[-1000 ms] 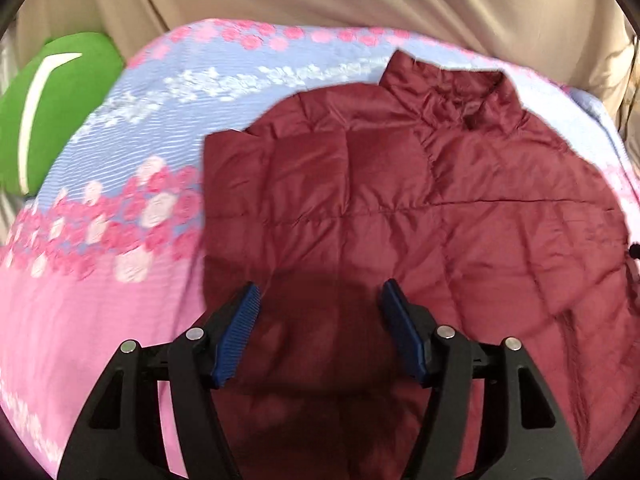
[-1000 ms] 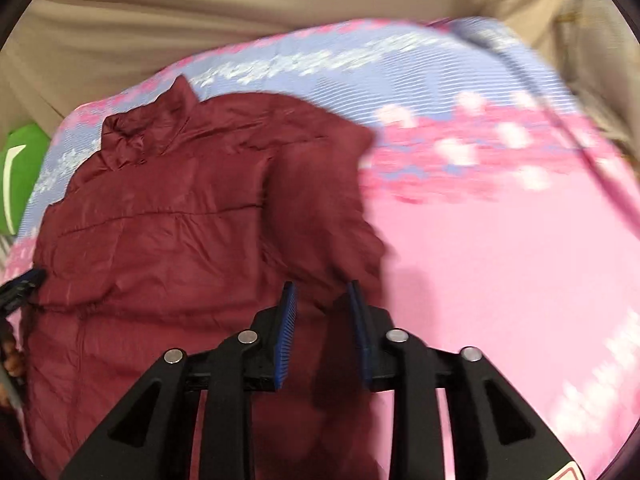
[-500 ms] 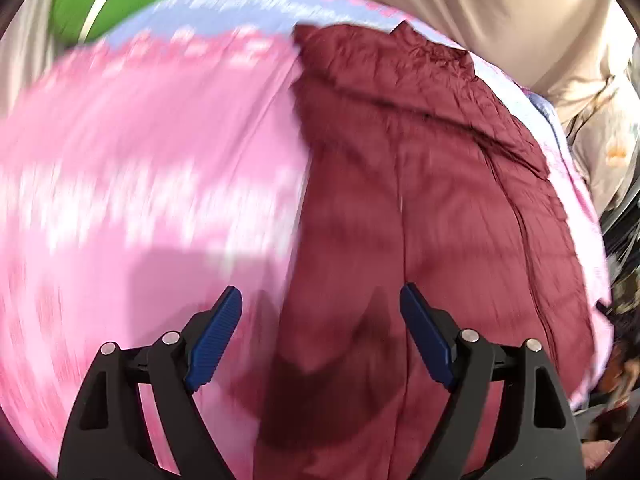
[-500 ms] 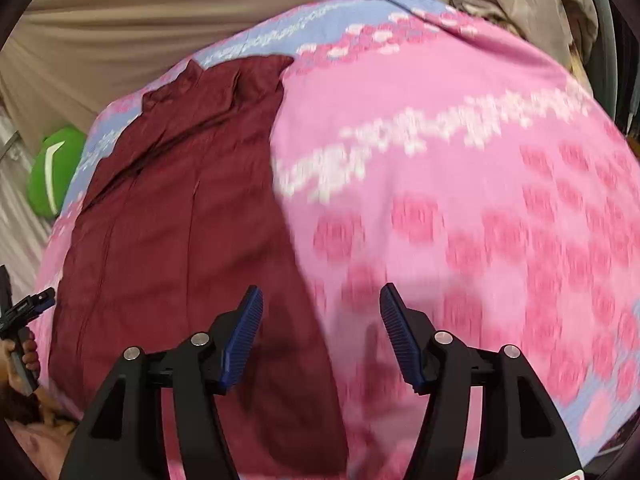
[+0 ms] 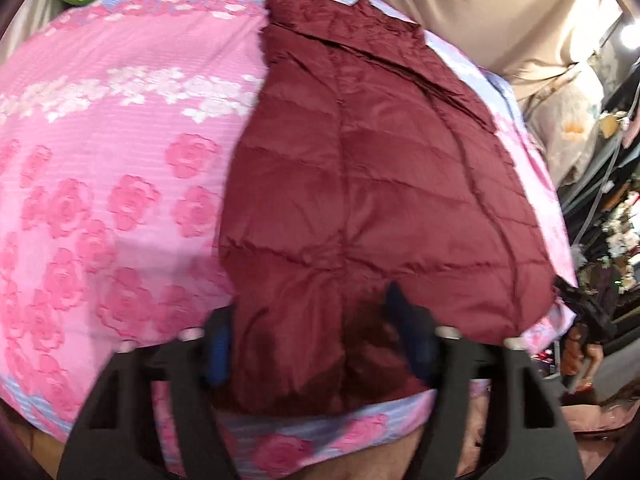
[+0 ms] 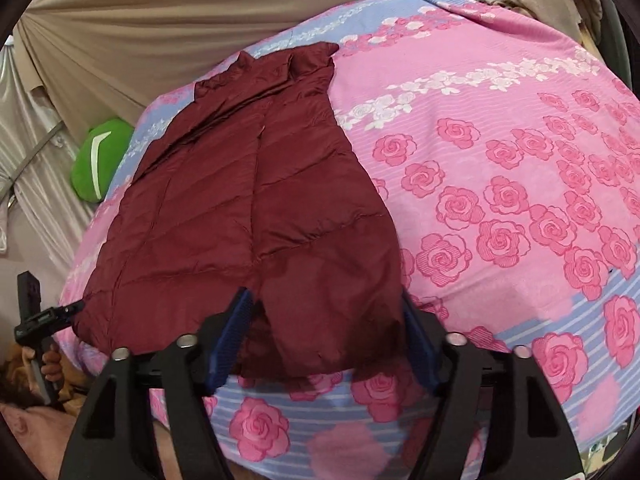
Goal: Fold large clothes
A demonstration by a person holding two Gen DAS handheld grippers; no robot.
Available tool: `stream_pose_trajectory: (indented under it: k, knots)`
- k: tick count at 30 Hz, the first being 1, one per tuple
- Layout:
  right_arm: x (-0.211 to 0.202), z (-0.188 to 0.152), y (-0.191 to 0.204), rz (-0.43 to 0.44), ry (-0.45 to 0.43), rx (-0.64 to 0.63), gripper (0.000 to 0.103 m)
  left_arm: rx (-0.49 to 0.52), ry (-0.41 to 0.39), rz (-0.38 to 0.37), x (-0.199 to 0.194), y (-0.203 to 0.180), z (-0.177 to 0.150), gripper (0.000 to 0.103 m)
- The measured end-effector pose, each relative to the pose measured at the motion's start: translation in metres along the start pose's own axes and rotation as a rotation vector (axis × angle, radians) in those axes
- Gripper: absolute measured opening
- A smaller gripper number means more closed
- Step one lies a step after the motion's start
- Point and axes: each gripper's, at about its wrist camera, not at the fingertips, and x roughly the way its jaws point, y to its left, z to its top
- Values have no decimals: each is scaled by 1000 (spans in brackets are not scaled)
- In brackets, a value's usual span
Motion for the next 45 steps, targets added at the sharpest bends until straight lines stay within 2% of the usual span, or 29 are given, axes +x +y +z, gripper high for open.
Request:
stream_pose_trajectory:
  k: [1, 2, 3, 5, 7, 13, 19, 23, 25, 28, 32, 36, 38, 41, 45]
  knots:
    - [1, 0, 1, 10, -6, 11, 30, -9, 0, -16, 0, -2, 0, 36]
    - [2, -1, 1, 31, -13, 35, 24, -15, -3, -24, 0, -4, 0, 23]
    - [2, -1, 1, 44, -22, 52, 15, -13, -7, -19, -1, -5, 2, 18]
    - [-5, -1, 4, 55, -64, 66, 8, -4, -34, -12, -10, -9, 3, 6]
    - [-24, -2, 12, 72, -133, 54, 6, 10, -104, -9, -32, -16, 7, 5]
    - [-95, 6, 36, 101, -360, -17, 4, 64, -306, -62, -105, -44, 9, 3]
    - [-175, 13, 64, 97, -596, -84, 4, 98, -530, -82, -185, -68, 7, 2]
    - [-208, 20, 72, 135, -695, -80, 3, 95, -607, -67, -209, -73, 16, 2]
    - [-214, 27, 78, 147, -722, -76, 3, 112, -620, -49, -211, -77, 21, 2]
    - [-204, 52, 84, 143, -704, -66, 3, 132, -595, -17, -196, -81, 46, 2]
    - [-152, 115, 85, 118, -591, -31, 3, 114, -473, 30, -135, -69, 111, 2]
    - [-74, 183, 65, 123, -451, 81, 3, 96, -358, 144, -53, -57, 176, 2]
    - [-40, 207, 62, 84, -408, 95, 3, 82, -304, 204, -12, -50, 202, 2]
    - [14, 238, 52, 30, -333, 123, 3, 70, -224, 278, 46, -37, 230, 2]
    - [90, 263, 40, -62, -205, 162, 3, 45, -140, 321, 103, -17, 250, 2]
